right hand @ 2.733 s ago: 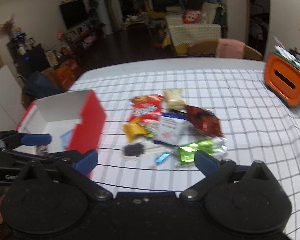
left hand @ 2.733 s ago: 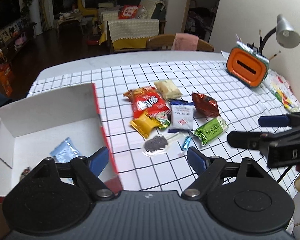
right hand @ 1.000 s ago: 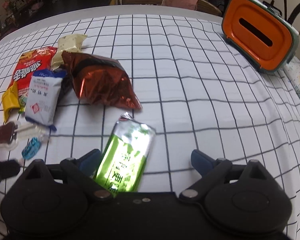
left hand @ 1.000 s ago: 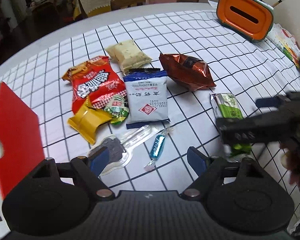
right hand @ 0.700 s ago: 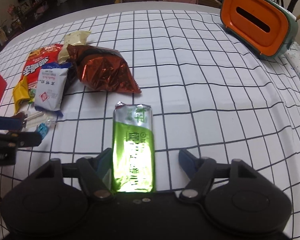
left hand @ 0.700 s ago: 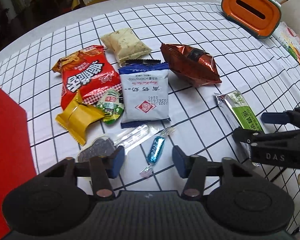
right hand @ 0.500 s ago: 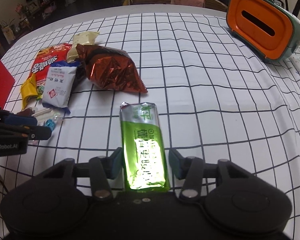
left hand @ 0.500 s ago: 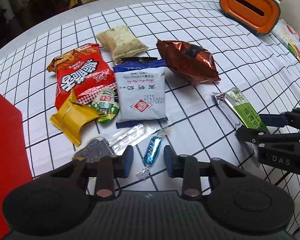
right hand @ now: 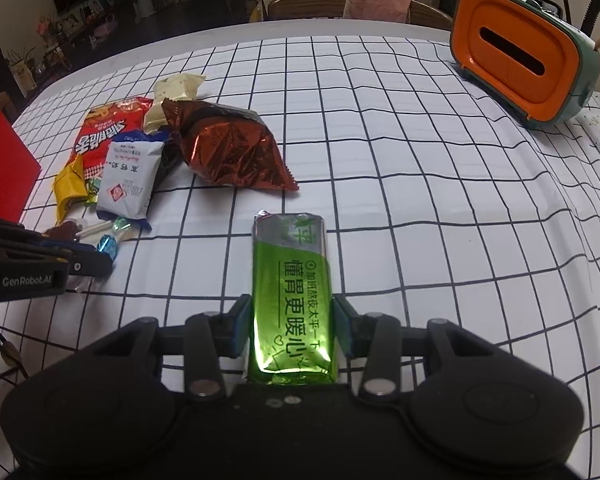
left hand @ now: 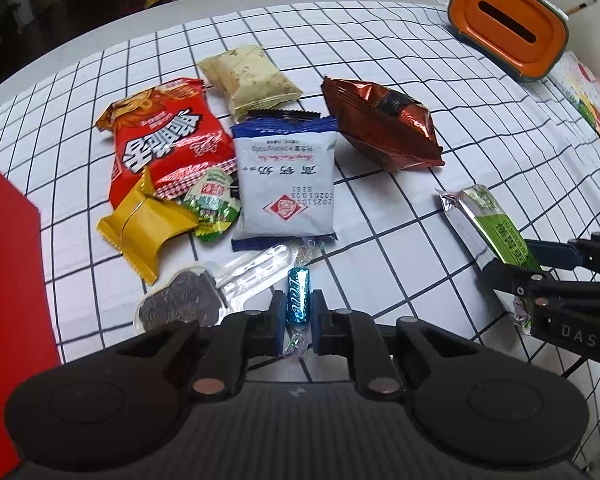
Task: Organize snacks
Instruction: 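Grasp the green bar with the right gripper while the left gripper grasps the blue candy, then carry the green bar and blue candy into the box and open both grippers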
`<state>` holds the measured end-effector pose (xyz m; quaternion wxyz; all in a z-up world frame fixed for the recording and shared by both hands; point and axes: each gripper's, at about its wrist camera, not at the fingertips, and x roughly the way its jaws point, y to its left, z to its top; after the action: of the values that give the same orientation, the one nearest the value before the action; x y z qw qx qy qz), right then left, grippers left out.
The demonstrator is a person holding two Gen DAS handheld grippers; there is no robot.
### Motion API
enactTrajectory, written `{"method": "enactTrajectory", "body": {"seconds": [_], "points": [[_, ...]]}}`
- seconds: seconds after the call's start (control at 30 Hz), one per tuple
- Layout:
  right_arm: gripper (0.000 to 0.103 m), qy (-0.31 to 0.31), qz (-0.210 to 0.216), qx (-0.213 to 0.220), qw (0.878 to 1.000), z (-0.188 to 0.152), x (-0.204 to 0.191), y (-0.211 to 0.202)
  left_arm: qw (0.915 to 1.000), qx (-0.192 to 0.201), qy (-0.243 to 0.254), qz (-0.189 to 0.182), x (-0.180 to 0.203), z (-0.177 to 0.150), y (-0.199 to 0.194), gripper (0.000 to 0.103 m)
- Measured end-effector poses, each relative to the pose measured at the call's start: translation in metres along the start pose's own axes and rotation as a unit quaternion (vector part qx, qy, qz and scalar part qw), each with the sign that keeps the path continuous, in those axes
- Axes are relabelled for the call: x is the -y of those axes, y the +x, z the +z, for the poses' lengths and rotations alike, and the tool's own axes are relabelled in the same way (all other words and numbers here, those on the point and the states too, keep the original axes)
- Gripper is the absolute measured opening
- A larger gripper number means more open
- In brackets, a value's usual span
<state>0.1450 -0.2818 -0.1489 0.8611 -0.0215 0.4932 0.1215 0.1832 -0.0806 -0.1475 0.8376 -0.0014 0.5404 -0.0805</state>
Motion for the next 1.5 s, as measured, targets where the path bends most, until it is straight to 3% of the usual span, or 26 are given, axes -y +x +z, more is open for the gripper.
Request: {"method": "enactTrajectory", "body": {"seconds": [0.67, 1.0, 1.5], "points": [[0.041, 0.016, 0.047, 0.017, 0.999, -0.006, -0.031, -0.062, 0.9986, 0.022, -0.043, -0.02, -0.022, -0.028, -0.07, 0.012], [0.041, -0.011, 0.076, 0.051, 0.996, 0.009, -0.091, -0.105, 0.9965, 0.048, -0.064, -0.026, -0.06, -0.046, -0.126, 0.012], [0.041, -0.072, 0.12, 0.08, 0.987, 0.034, -0.203, -0.123, 0.9901, 0.089, -0.106, 0.021, -0.145, -0.066, -0.191, 0.012]]}}
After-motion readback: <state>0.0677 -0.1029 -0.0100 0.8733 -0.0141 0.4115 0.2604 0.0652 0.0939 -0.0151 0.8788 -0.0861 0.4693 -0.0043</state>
